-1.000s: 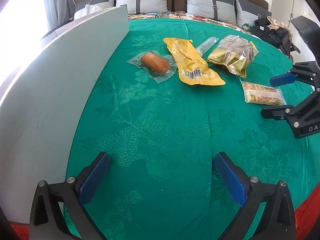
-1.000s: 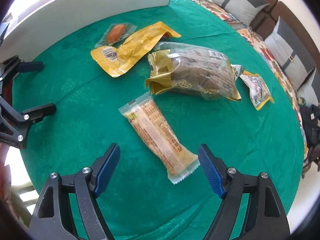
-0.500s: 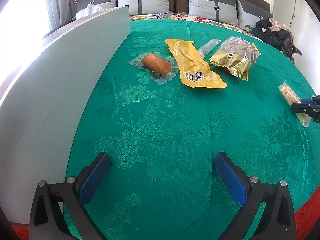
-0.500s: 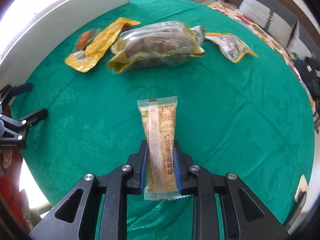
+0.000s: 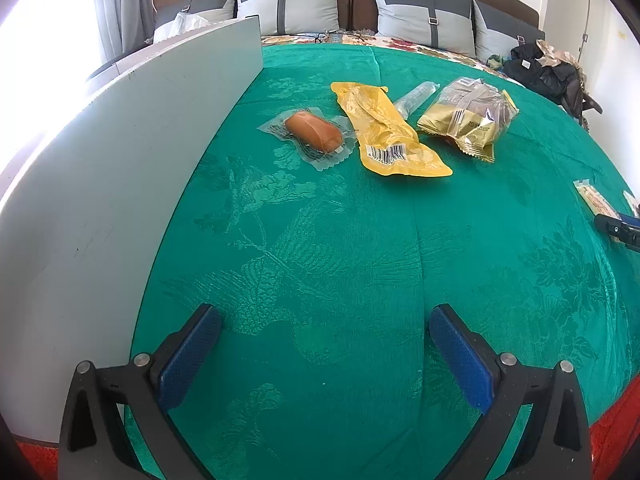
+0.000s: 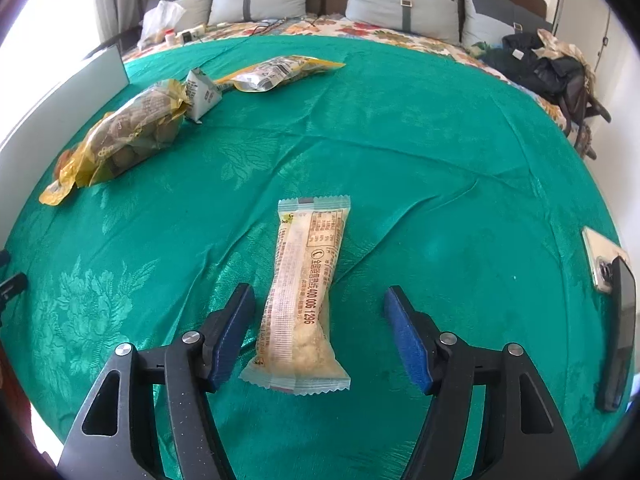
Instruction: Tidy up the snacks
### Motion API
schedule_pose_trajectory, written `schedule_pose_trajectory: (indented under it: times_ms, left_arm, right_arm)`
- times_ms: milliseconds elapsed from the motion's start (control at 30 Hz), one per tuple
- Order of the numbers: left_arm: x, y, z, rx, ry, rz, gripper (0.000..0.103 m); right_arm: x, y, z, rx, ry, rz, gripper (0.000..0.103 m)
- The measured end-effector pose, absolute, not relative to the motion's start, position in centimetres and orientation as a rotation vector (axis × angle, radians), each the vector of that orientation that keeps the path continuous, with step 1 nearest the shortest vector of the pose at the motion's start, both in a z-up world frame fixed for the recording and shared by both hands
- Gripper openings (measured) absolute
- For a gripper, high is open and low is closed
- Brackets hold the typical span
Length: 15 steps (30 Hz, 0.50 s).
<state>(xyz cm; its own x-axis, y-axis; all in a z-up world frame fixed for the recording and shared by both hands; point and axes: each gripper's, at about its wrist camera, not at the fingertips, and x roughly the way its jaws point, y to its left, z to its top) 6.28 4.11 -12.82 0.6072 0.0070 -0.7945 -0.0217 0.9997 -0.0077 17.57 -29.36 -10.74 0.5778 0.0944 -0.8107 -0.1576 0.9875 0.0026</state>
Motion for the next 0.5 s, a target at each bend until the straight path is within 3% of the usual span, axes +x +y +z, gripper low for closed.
schedule_pose_trajectory:
  times_ms: [300,500]
  left_arm:
    - [7.8,4.9,-11.1,-0.149,0.985,-0.041,0.101]
    - [15.5,7.7,-8.4,-0.378,1.014,0.041,0.083]
  right_arm:
    - [17.2,-30.0,-11.1,-0.050,0.890,0.116,0.079]
    - [17.2,-30.2,-11.1,-0.045,0.890,0.117,0.080]
